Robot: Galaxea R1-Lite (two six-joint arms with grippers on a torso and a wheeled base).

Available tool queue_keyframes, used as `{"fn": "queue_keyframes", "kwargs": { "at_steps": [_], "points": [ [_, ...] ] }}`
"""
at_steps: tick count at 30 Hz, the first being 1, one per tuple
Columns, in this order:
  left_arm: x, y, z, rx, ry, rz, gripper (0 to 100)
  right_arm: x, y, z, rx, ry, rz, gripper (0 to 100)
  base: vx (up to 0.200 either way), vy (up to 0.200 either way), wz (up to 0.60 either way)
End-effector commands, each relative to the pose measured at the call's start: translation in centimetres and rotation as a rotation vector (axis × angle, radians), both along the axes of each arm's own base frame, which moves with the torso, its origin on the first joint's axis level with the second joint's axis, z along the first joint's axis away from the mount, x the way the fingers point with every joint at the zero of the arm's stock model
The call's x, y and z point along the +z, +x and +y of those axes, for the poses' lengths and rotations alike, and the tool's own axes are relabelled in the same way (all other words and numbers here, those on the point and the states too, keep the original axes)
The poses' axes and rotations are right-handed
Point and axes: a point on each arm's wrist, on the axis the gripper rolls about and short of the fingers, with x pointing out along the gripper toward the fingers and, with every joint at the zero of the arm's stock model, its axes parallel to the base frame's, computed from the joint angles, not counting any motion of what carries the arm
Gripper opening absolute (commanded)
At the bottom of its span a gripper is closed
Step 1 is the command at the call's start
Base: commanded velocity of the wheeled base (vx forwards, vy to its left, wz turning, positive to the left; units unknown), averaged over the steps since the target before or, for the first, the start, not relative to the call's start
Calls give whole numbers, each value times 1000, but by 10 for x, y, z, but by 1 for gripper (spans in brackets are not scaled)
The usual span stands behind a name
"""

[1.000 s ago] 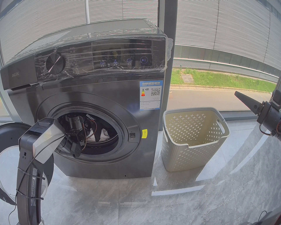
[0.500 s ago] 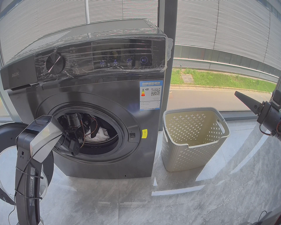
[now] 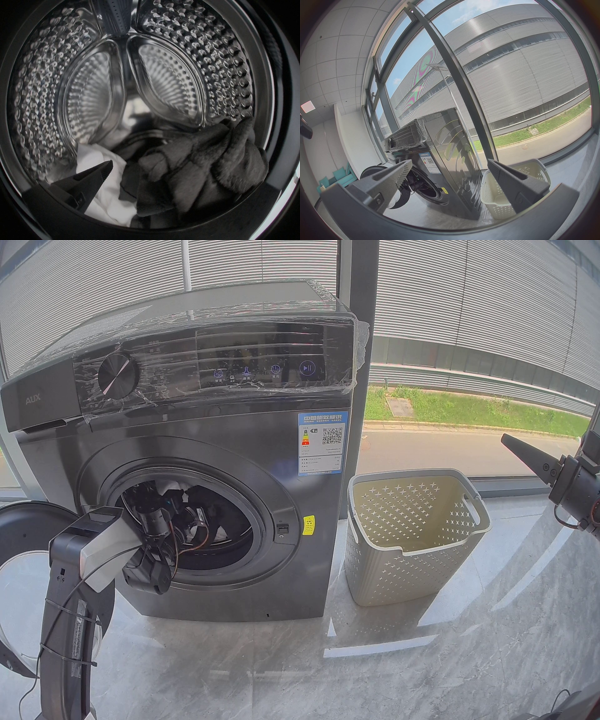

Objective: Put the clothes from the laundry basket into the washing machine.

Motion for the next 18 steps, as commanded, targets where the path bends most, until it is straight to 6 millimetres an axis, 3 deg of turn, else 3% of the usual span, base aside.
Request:
{"fn": "queue_keyframes", "kwargs": {
  "at_steps": [1, 8, 12, 18],
  "points": [
    [-24, -11, -5, -31, -68, 58, 100, 0, 2, 1, 7, -2, 0, 100, 0, 0, 0],
    [17, -34, -22, -84, -336, 121, 100, -1, 3, 2, 7, -2, 5, 100, 0, 0, 0],
    [19, -40, -22, -78, -366, 129, 100, -1, 3, 2, 7, -3, 6, 100, 0, 0, 0],
    [25, -31, -28, -108, -378, 25, 100, -1, 4, 2, 6, -3, 8, 100, 0, 0, 0]
  ]
}}
